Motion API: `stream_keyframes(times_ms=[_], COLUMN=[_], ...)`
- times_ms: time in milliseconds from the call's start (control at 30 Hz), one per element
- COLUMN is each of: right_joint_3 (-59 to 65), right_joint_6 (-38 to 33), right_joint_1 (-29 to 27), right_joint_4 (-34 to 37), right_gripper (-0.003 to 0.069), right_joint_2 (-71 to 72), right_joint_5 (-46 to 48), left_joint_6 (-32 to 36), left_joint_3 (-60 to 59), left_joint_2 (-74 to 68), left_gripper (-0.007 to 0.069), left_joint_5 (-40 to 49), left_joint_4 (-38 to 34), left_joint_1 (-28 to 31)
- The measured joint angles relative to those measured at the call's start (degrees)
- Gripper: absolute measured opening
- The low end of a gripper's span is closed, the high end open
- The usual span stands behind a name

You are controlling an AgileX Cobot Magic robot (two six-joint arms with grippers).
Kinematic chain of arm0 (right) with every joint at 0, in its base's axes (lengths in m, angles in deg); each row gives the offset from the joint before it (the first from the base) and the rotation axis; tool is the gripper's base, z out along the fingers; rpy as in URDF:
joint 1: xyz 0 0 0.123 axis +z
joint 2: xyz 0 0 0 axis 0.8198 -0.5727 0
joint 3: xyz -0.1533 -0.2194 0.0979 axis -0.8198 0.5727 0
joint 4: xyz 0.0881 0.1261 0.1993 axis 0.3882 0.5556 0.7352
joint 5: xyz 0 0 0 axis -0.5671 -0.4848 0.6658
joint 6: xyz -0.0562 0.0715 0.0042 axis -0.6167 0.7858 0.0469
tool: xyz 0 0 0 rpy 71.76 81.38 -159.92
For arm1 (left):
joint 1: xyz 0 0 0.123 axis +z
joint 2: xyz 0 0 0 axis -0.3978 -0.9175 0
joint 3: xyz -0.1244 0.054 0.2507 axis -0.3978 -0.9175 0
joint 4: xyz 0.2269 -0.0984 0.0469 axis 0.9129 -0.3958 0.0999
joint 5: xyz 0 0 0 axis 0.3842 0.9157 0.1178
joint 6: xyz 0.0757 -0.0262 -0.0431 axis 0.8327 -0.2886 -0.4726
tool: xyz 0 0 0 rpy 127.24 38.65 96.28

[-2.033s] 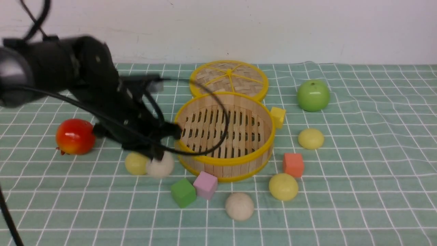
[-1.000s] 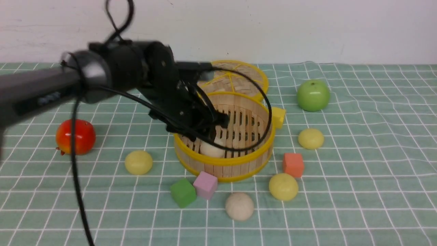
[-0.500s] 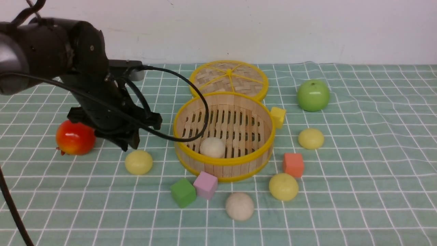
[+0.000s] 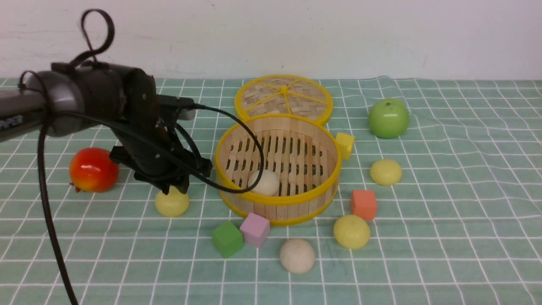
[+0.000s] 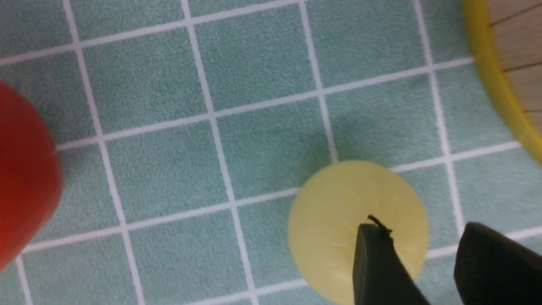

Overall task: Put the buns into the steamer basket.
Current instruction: Use the left arm to grab a steamed stuffed bun, then use the left arm to put the steamed stuffed bun into the steamer

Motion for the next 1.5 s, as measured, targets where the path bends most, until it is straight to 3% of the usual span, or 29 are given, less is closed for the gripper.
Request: stream_keyframes(times_ms=[300,400,500,567,833,1000,1133,1500], right_joint_3=[0.0,0.0,0.0,0.0,0.0,0.0,0.0,0.0], right_joint_6=[0.0,0.0,0.0,0.0,0.0,0.0,0.0,0.0], right_joint_1=[0.0,0.0,0.0,0.0,0.0,0.0,0.0,0.0], right_joint_4=[0.0,0.0,0.0,0.0,0.0,0.0,0.0,0.0], right_gripper=[0.0239,0.0239,0.0239,0.0239,0.0239,0.0239,0.0239,0.0239], right_joint_2=[0.0,0.0,0.0,0.0,0.0,0.0,0.0,0.0], right_joint_5=[0.0,0.0,0.0,0.0,0.0,0.0,0.0,0.0], left_joint_6=[0.0,0.0,0.0,0.0,1.7,10.3,12.8,10.9], left_joint_3=[0.0,0.0,0.1,0.2,0.0,1.3,5.6,17.1], left_joint_2=[-2.4,-2.8,-3.2,-3.1,5.5,10.0,5.4,-8.2], left_gripper=[0.0246,0.0184,0.0031,-0.0011,-0.0013,-0.0013,-0.0013,-0.0013], left_joint_5=[-0.7,-0.9,-1.0,-0.9,0.9,-5.3,-7.9,-4.4], left_joint_4=[2.1,2.6,3.8,4.8,3.1,-5.0,-8.8,-6.4], left_joint_1=[0.0,0.0,0.0,0.0,-1.9,-7.0,-7.5,-7.4])
